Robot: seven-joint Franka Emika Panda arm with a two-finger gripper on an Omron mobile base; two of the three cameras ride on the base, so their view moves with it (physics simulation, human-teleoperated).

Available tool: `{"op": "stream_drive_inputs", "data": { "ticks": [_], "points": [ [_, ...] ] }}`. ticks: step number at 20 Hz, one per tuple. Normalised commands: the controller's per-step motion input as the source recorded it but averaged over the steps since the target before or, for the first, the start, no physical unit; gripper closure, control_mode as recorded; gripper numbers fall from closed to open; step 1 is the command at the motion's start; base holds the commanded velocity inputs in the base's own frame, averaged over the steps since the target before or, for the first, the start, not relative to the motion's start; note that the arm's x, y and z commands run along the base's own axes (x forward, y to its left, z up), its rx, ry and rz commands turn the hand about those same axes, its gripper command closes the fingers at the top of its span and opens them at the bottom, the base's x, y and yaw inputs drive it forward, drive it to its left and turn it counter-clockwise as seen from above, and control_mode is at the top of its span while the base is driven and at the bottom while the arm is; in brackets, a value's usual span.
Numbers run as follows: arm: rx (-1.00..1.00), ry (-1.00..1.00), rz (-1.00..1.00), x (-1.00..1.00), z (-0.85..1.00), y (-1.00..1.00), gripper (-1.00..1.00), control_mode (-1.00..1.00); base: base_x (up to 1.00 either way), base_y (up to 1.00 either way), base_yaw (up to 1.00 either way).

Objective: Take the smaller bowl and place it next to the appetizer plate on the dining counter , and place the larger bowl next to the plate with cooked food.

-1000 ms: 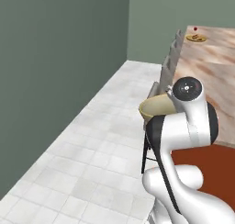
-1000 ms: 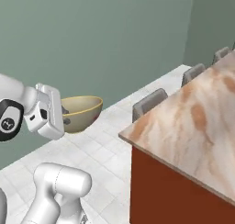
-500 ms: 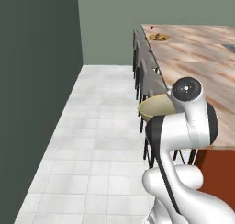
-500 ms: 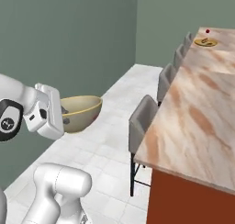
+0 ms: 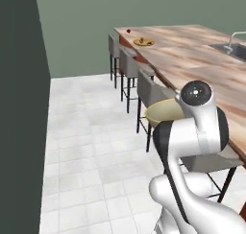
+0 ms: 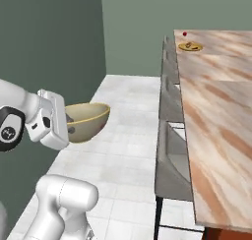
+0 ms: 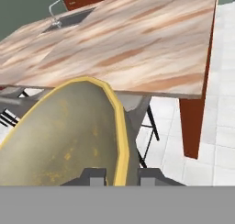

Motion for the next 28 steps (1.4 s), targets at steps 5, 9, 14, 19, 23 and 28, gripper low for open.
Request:
{"op": "stream_drive_inputs", "data": {
  "ticks": [5, 9, 14, 19, 23, 28],
  "points": [
    [0.0, 0.0, 0.0, 0.0, 0.0, 0.0, 1.0, 1.0, 1.0, 0.97, -0.48],
    [0.0, 0.0, 0.0, 0.0, 0.0, 0.0, 1.0, 1.0, 1.0, 0.76, -0.45],
    [0.0, 0.0, 0.0, 0.0, 0.0, 0.0, 1.0, 1.0, 1.0, 0.21, -0.37],
    [0.0, 0.0, 0.0, 0.0, 0.0, 0.0, 1.0, 1.0, 1.0, 0.24, -0.35],
    [0.0, 0.0, 0.0, 0.0, 0.0, 0.0, 1.0, 1.0, 1.0, 0.45, -0.32],
    [0.0, 0.0, 0.0, 0.0, 0.0, 0.0, 1.0, 1.0, 1.0, 0.49, -0.31]
  ]
}}
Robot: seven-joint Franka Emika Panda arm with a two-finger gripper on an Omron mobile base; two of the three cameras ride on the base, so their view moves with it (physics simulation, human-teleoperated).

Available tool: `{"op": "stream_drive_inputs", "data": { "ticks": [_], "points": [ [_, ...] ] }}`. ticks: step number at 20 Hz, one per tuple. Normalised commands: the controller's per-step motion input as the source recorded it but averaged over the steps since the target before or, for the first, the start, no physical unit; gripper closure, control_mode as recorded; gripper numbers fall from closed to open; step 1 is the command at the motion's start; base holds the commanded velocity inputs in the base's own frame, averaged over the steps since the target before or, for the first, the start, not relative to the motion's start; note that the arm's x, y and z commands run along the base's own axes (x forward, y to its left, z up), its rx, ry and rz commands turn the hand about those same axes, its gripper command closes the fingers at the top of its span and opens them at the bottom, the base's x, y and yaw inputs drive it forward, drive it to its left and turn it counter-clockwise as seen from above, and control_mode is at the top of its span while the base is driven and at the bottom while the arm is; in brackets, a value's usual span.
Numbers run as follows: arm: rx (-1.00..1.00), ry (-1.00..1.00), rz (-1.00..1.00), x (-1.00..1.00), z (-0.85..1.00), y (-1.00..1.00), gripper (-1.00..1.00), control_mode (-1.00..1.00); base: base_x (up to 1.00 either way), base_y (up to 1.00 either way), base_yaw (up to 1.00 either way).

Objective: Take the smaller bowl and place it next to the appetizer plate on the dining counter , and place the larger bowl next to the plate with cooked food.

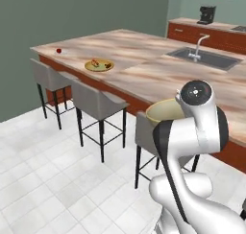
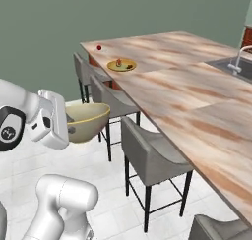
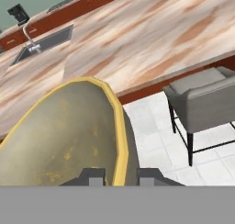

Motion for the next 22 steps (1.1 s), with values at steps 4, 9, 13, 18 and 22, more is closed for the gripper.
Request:
{"op": "stream_drive_inputs", "data": {
  "ticks": [4, 9, 13, 18, 22],
  "points": [
    [0.0, 0.0, 0.0, 0.0, 0.0, 0.0, 1.0, 1.0, 1.0, 0.51, -0.28],
    [0.0, 0.0, 0.0, 0.0, 0.0, 0.0, 1.0, 1.0, 1.0, 0.52, -0.27],
    [0.0, 0.0, 0.0, 0.0, 0.0, 0.0, 1.0, 1.0, 1.0, 0.61, -0.27],
    [0.0, 0.0, 0.0, 0.0, 0.0, 0.0, 1.0, 1.0, 1.0, 0.47, -0.3],
    [0.0, 0.0, 0.0, 0.0, 0.0, 0.0, 1.0, 1.0, 0.99, 0.51, -0.29]
  ]
}}
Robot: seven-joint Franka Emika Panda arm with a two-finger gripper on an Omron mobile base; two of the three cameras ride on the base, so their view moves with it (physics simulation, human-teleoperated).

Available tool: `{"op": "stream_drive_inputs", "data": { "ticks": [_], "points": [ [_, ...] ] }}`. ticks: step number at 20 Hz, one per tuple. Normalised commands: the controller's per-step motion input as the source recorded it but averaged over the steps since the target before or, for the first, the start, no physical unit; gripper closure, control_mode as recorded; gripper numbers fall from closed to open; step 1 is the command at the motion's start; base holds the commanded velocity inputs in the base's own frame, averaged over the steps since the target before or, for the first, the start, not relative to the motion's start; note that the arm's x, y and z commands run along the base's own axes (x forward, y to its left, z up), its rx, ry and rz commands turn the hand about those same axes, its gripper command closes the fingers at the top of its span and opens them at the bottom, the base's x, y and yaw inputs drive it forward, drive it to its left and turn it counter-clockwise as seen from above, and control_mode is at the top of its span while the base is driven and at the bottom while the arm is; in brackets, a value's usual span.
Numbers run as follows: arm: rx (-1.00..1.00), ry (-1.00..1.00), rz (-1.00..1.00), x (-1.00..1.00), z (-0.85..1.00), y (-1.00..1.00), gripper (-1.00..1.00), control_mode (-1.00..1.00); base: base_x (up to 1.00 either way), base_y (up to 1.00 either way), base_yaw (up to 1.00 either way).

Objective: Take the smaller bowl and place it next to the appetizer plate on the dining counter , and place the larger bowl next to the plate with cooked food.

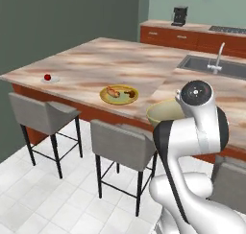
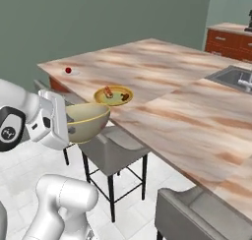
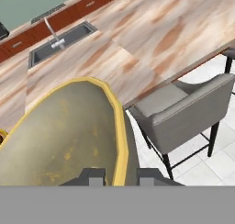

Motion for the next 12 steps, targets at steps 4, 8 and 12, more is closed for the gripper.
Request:
{"op": "stream_drive_inputs", "data": {
  "ticks": [4, 8, 12],
  "points": [
    [0.0, 0.0, 0.0, 0.0, 0.0, 0.0, 1.0, 1.0, 0.81, 0.56, -0.26],
    [0.0, 0.0, 0.0, 0.0, 0.0, 0.0, 1.0, 1.0, 0.63, 0.47, -0.26],
    [0.0, 0.0, 0.0, 0.0, 0.0, 0.0, 1.0, 1.0, 0.51, 0.34, -0.22]
  ]
}}
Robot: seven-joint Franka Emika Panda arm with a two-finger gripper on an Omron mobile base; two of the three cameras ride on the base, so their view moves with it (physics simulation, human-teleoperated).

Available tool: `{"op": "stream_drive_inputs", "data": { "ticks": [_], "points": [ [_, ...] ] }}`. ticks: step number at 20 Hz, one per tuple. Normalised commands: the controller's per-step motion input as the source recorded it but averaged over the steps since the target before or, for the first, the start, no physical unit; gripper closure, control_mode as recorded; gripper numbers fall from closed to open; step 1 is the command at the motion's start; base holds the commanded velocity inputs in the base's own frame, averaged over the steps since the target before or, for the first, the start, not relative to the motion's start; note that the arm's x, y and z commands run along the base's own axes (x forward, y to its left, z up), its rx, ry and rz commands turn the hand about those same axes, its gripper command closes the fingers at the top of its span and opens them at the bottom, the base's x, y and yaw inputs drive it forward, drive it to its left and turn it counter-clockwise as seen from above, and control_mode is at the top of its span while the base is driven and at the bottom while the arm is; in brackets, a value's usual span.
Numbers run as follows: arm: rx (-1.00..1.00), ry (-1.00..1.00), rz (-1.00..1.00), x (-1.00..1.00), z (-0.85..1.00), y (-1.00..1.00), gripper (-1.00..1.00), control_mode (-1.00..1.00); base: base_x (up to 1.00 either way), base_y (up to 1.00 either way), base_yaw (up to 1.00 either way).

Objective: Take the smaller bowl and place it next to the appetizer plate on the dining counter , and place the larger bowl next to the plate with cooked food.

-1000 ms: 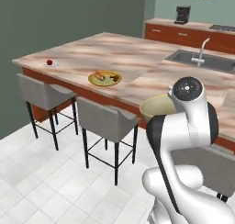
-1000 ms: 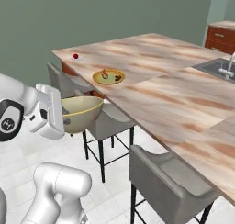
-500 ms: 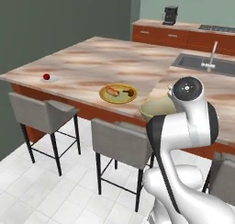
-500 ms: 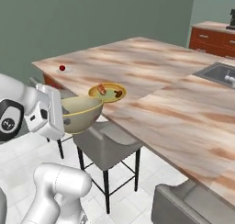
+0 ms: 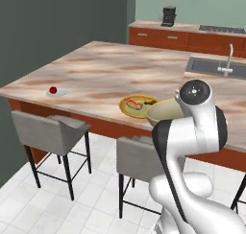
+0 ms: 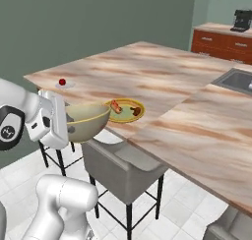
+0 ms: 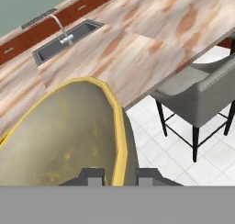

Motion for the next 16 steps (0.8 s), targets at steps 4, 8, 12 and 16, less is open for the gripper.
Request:
{"op": "stream_drive_inputs", "data": {
  "ticks": [4, 8, 12, 16],
  "points": [
    [0.0, 0.0, 0.0, 0.0, 0.0, 0.0, 1.0, 1.0, 0.6, 0.34, -0.21],
    [0.0, 0.0, 0.0, 0.0, 0.0, 0.0, 1.0, 1.0, 0.72, 0.22, -0.21],
    [0.0, 0.0, 0.0, 0.0, 0.0, 0.0, 1.0, 1.0, 0.76, 0.26, -0.22],
    [0.0, 0.0, 0.0, 0.0, 0.0, 0.0, 1.0, 1.0, 0.51, 0.39, -0.26]
  ]
}}
